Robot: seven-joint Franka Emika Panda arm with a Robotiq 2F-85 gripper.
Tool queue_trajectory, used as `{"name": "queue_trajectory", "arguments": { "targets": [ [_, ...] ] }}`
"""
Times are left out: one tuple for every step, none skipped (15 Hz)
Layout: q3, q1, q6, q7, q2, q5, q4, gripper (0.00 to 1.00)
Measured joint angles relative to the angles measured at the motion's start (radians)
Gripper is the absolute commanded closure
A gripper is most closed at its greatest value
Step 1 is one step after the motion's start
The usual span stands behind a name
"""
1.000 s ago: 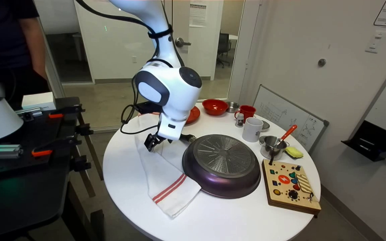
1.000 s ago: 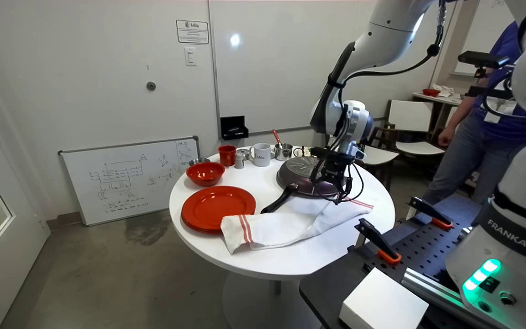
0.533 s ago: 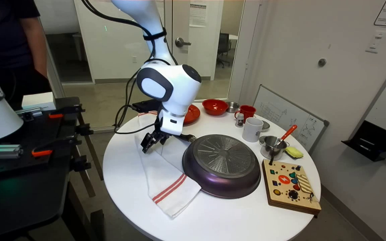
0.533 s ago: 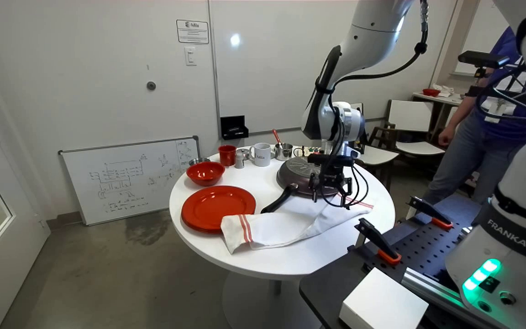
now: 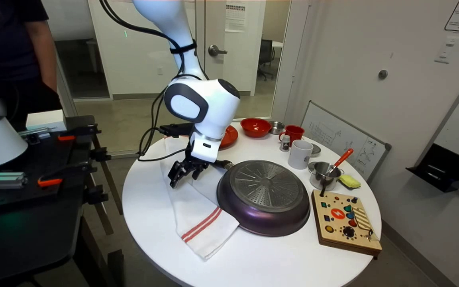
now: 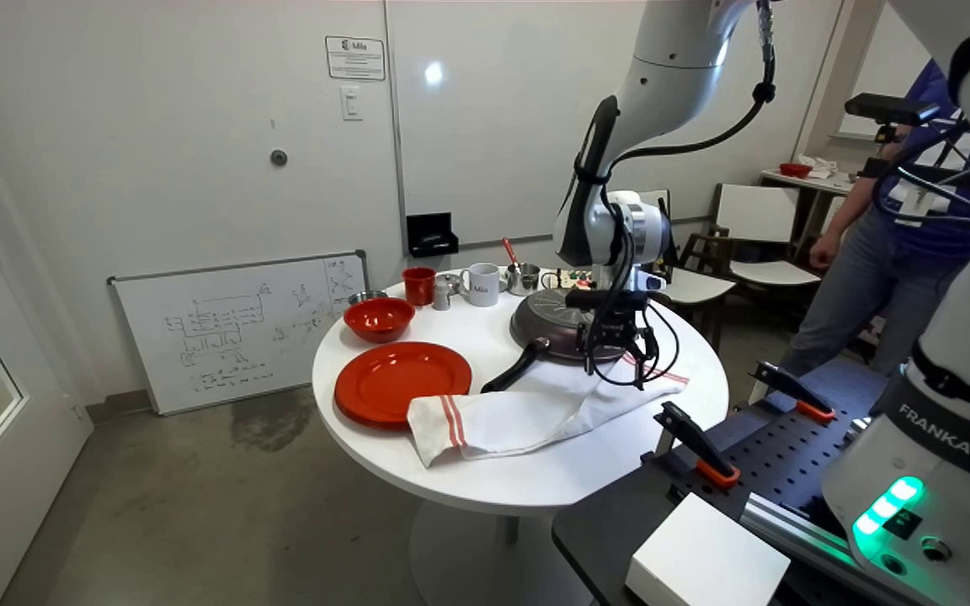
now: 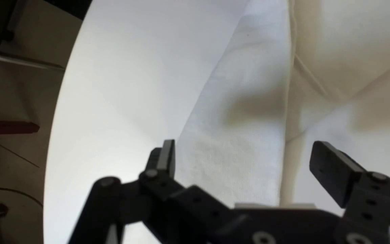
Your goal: Unfold the towel
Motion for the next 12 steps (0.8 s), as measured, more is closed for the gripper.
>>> {"name": "queue_trajectory", "arguments": {
  "targets": [
    [0.000,0.000,0.003,0.000,0.003,0.000,0.000,0.00],
    [0.001,-0.002,0.009,0.000,0.006,0.001,0.000,0.00],
    [0.001,-0.002,0.017,0.000,0.010,0.001,0.000,0.00],
    [0.001,-0.002,0.029,0.000,0.015,0.001,0.000,0.00],
    [0.001,-0.002,0.042,0.000,0.020,0.001,0.000,0.00],
    [0.001,-0.001,0.056,0.000,0.025,0.001,0.000,0.00],
    [0.001,-0.001,0.068,0.000,0.030,0.000,0.000,0.00],
    [-0.001,0.000,0.079,0.000,0.035,0.000,0.000,0.00],
    [-0.002,0.001,0.089,0.000,0.041,0.000,0.000,0.00],
    [-0.004,0.002,0.097,0.000,0.045,-0.001,0.000,0.00],
    [-0.007,0.004,0.102,0.000,0.049,-0.002,0.000,0.00],
    [-0.010,0.005,0.105,0.000,0.052,-0.005,0.000,0.00]
  ]
}}
